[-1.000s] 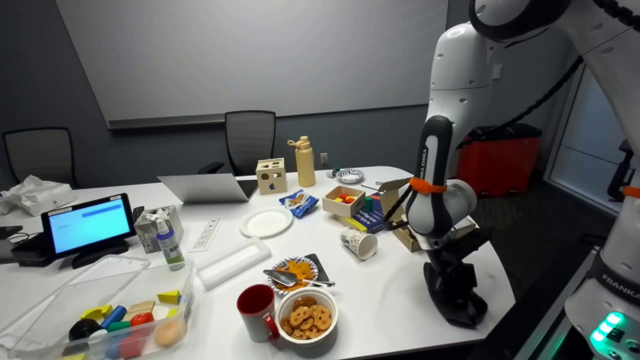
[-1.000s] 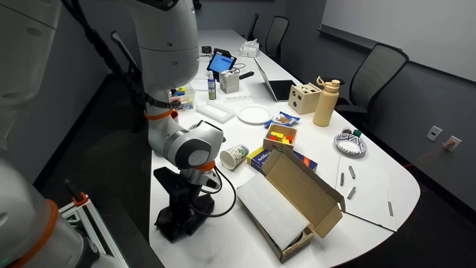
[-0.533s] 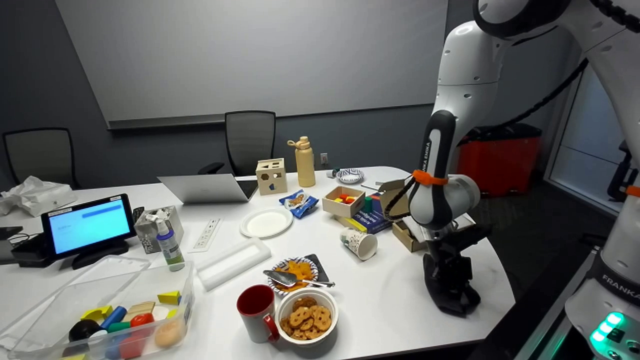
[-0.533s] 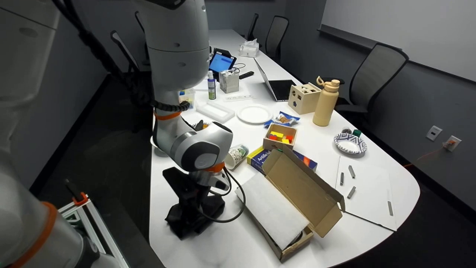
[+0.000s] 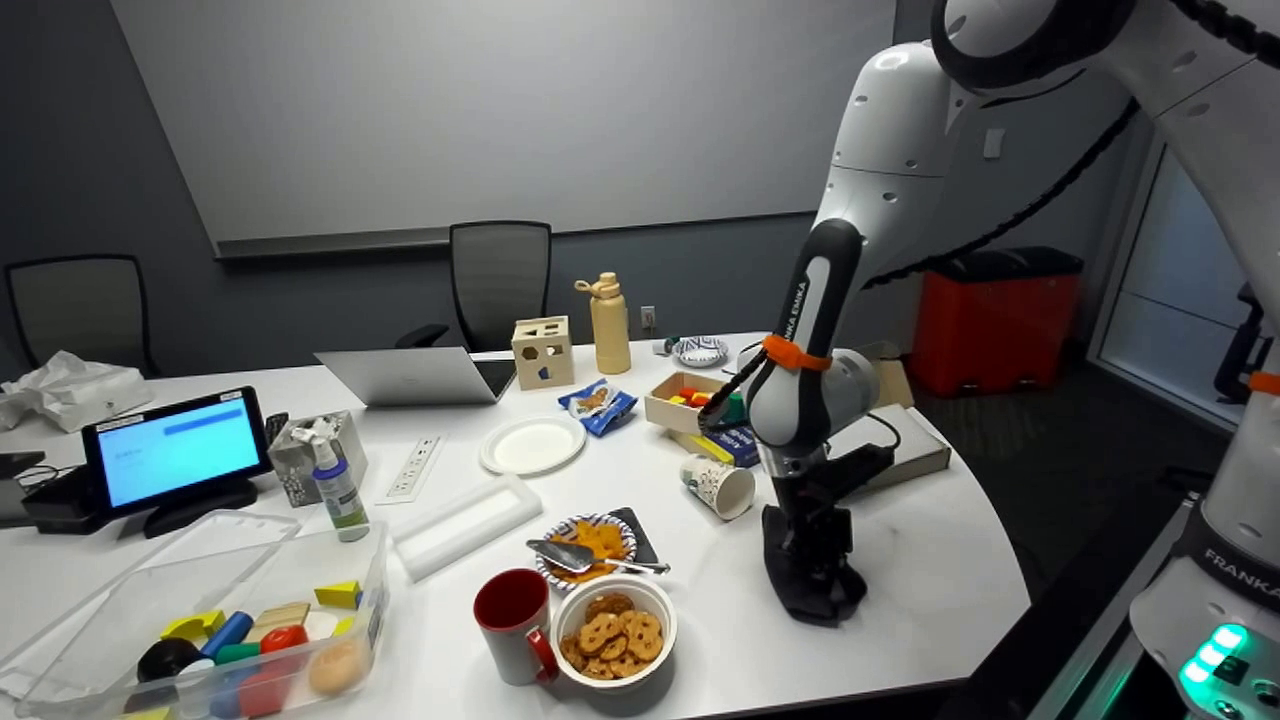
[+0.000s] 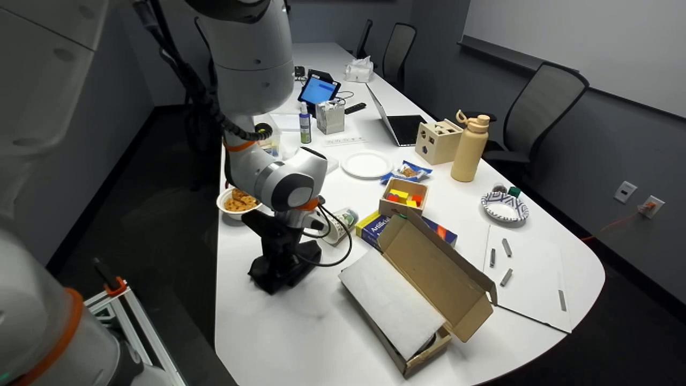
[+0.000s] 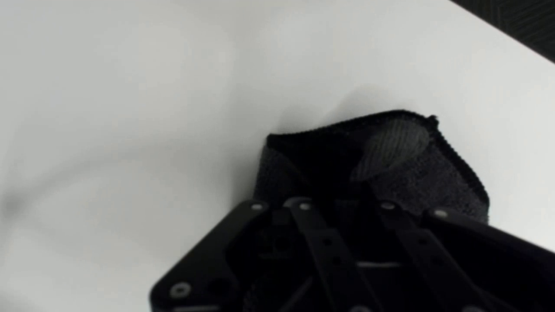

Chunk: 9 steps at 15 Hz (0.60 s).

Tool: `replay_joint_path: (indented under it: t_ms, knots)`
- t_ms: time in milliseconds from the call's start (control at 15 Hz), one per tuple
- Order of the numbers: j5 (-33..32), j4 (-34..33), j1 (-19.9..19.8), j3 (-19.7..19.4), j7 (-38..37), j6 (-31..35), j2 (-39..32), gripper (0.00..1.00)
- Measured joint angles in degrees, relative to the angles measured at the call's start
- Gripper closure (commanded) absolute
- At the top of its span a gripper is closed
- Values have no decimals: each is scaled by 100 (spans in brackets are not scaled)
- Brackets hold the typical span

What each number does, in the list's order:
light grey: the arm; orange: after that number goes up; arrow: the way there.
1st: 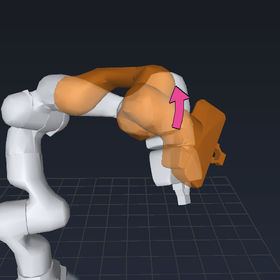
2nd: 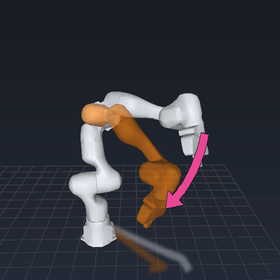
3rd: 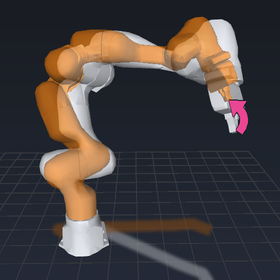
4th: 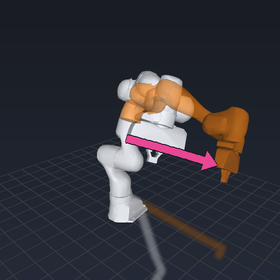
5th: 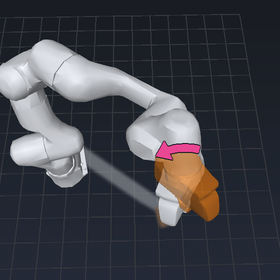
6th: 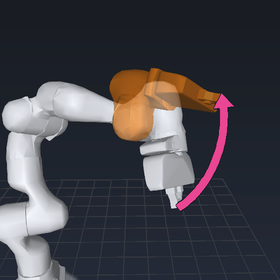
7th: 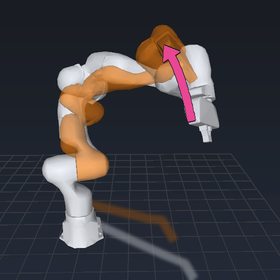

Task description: Use the dark grey towel to wipe the table.

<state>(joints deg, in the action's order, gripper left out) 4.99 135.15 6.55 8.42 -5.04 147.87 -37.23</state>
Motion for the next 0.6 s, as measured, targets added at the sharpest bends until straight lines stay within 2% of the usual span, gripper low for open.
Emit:
replay_joint_path:
  t_ms: [267, 600]
  knots:
    - [-47, -433, 443, -1, -79, -377, -150, 97]
    - [-324, -283, 999, -131, -554, -46, -13, 97]
